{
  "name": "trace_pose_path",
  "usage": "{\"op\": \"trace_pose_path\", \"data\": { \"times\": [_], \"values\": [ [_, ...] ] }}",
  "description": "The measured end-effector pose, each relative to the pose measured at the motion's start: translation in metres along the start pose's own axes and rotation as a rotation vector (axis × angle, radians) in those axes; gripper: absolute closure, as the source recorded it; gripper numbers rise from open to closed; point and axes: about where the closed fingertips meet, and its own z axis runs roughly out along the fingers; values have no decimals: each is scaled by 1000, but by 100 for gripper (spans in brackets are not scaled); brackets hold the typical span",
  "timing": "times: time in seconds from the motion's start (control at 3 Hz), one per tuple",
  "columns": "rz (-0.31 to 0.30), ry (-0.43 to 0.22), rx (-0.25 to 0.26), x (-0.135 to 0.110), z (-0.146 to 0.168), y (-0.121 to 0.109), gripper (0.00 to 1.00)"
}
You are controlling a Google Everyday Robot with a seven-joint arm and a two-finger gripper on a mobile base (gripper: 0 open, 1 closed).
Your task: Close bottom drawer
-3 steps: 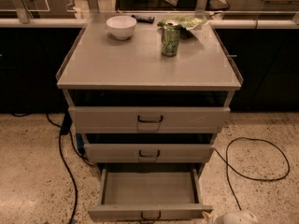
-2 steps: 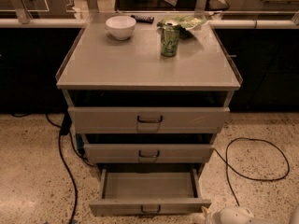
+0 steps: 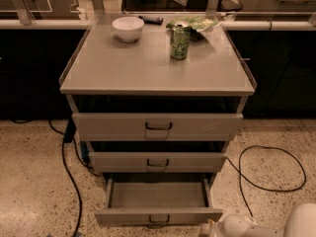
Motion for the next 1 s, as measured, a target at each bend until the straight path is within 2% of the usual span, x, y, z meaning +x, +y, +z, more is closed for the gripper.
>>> {"op": "trace_pose_path", "data": {
  "times": [0.67,1.0],
  "values": [
    [48,-7,31,-14,15,-16,0],
    [98,-17,87,-25,7,-35,0]
  ]
}}
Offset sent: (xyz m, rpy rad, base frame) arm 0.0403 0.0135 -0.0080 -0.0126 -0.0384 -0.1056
